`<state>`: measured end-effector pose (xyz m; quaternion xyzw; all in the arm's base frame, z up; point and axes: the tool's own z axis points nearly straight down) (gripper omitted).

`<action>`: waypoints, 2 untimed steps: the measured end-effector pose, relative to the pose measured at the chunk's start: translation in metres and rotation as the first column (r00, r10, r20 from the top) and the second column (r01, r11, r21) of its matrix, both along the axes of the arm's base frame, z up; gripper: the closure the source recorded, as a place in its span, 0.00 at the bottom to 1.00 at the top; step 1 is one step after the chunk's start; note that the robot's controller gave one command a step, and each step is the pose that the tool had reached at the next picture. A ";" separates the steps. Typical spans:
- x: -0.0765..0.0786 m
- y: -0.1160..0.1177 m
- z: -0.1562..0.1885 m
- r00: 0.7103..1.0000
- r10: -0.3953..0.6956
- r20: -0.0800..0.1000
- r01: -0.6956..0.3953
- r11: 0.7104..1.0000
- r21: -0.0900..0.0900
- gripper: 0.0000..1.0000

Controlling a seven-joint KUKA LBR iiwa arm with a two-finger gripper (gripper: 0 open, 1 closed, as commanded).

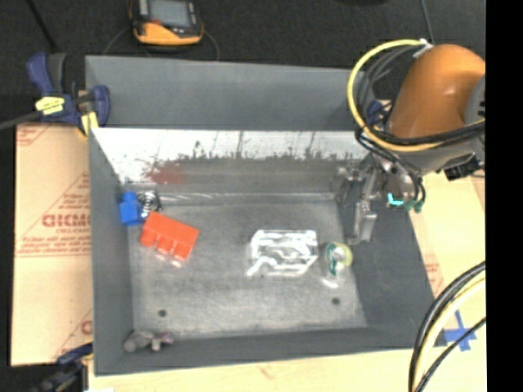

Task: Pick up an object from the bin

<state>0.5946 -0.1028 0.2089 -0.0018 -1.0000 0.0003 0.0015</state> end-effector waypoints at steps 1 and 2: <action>0.032 0.048 -0.113 0.999 -0.048 0.002 0.048 0.999 0.002 0.00; -0.015 0.064 -0.133 0.978 0.210 0.013 -0.210 0.978 -0.003 0.00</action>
Offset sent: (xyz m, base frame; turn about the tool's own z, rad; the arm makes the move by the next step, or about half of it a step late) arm 0.0314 0.0472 -0.1108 0.0515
